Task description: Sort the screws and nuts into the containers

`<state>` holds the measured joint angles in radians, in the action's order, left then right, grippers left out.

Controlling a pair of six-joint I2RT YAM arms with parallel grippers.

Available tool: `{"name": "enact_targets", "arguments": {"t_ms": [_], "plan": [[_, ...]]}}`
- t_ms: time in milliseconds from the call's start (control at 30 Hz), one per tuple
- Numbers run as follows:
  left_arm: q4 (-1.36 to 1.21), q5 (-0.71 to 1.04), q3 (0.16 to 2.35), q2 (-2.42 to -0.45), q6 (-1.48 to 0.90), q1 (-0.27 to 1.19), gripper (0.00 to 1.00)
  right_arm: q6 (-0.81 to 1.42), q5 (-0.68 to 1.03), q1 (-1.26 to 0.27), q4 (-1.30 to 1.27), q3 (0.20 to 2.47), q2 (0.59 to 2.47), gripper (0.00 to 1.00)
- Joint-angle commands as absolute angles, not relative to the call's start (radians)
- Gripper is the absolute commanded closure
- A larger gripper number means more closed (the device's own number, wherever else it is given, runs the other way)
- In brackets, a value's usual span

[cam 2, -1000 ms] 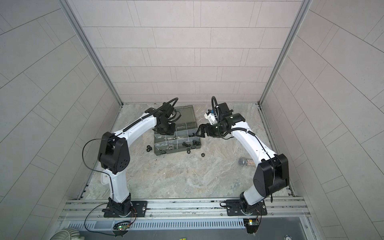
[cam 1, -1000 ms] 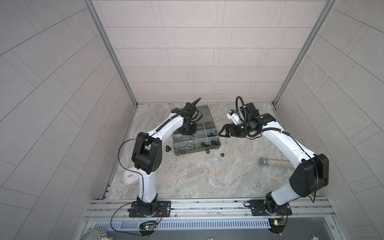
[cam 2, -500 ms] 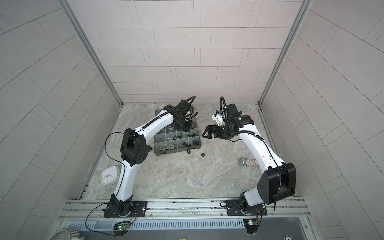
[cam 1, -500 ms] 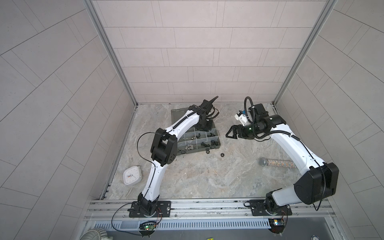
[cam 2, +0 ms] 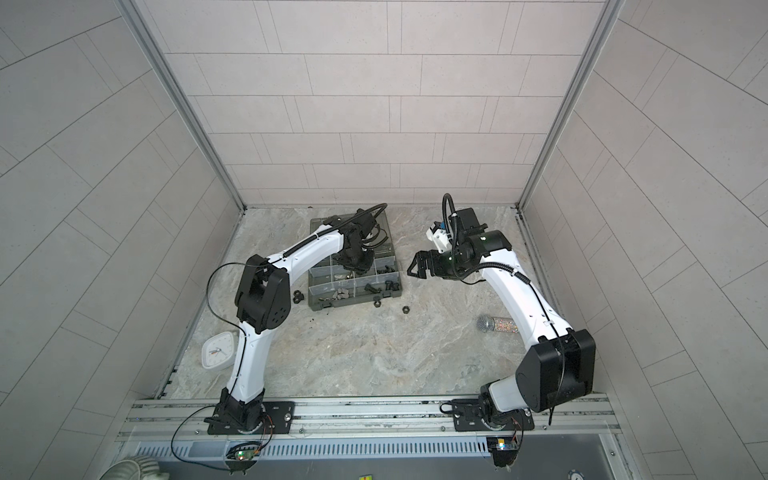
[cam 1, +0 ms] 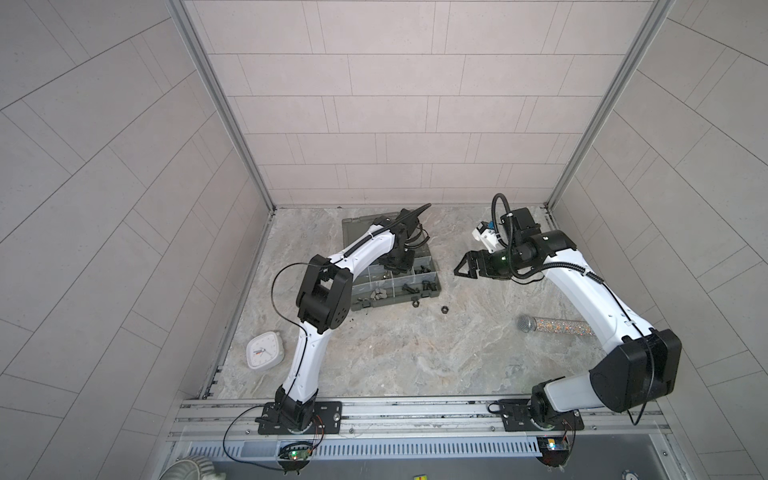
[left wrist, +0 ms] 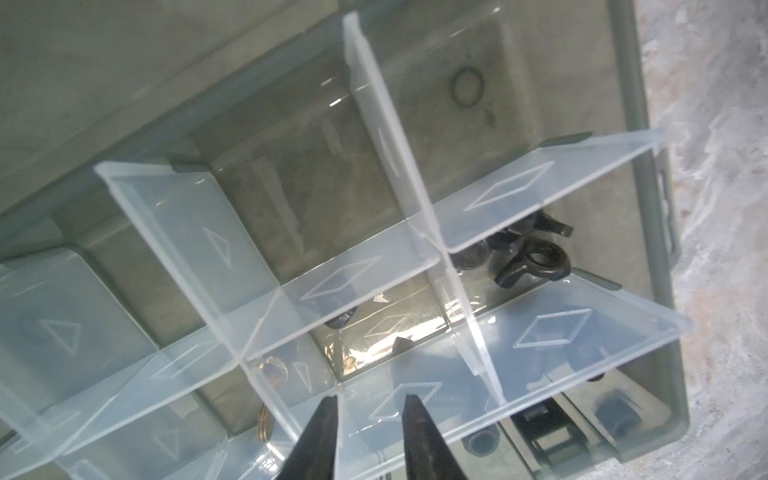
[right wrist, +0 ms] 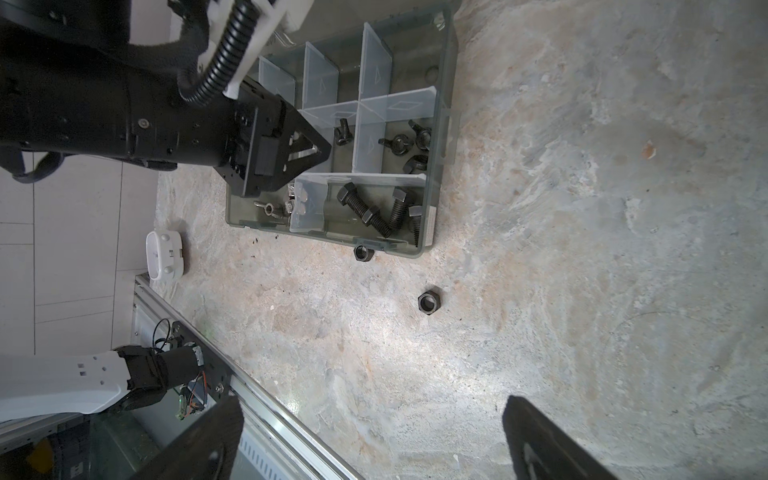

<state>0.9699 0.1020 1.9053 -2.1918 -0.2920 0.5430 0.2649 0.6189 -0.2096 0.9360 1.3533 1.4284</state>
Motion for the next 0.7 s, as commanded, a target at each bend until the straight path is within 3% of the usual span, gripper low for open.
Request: {"name": "enact_targets", "arguments": {"t_ms": [0, 667], "plan": [[0.976, 0.076, 1.901, -2.178, -0.273, 0.532, 0.63, 0.255, 0.607, -0.206, 0.948, 1.348, 1.399, 0.01], [0.946, 0.092, 1.870, -2.241, -0.244, 0.519, 0.62, 0.260, 0.585, -0.201, 0.949, 1.364, 1.406, 0.01]]}}
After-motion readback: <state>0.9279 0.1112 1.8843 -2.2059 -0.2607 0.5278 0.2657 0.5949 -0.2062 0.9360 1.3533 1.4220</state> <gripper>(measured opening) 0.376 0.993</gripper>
